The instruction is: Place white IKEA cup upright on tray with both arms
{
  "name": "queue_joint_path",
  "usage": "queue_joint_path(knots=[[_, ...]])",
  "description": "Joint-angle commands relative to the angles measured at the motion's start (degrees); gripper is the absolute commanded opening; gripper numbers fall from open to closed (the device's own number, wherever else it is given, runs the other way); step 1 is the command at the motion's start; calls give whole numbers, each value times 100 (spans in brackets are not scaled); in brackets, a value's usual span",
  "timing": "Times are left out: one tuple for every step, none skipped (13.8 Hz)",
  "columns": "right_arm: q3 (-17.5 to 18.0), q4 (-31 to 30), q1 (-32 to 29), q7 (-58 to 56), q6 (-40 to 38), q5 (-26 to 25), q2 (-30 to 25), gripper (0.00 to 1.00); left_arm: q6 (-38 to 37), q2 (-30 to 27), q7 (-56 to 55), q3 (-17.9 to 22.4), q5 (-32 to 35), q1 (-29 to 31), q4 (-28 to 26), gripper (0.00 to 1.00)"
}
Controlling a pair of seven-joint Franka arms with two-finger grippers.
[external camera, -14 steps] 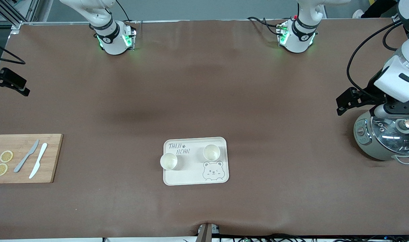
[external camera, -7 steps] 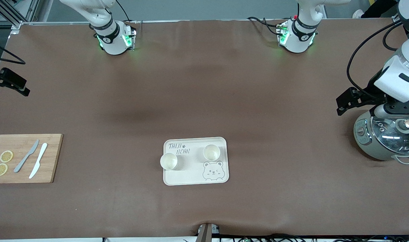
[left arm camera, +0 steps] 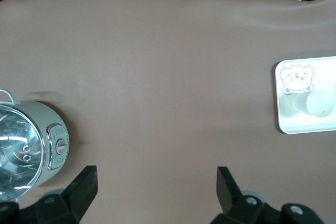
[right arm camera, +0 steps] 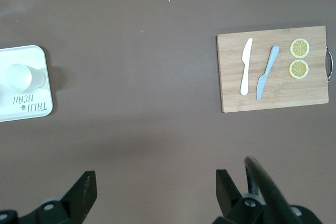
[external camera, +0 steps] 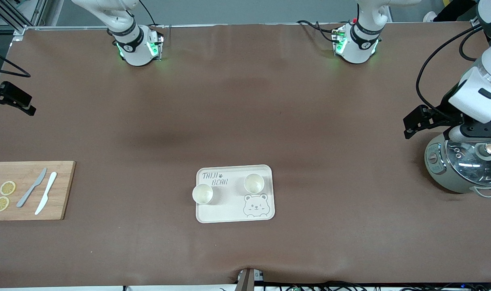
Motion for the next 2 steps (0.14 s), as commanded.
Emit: queue_joint_path(knots=[[9, 118, 22, -17, -89, -28, 45, 100, -4, -38, -53, -57, 44, 42, -34, 100], [9, 118, 22, -17, -89, -28, 45, 100, -4, -38, -53, -57, 44, 42, -34, 100]])
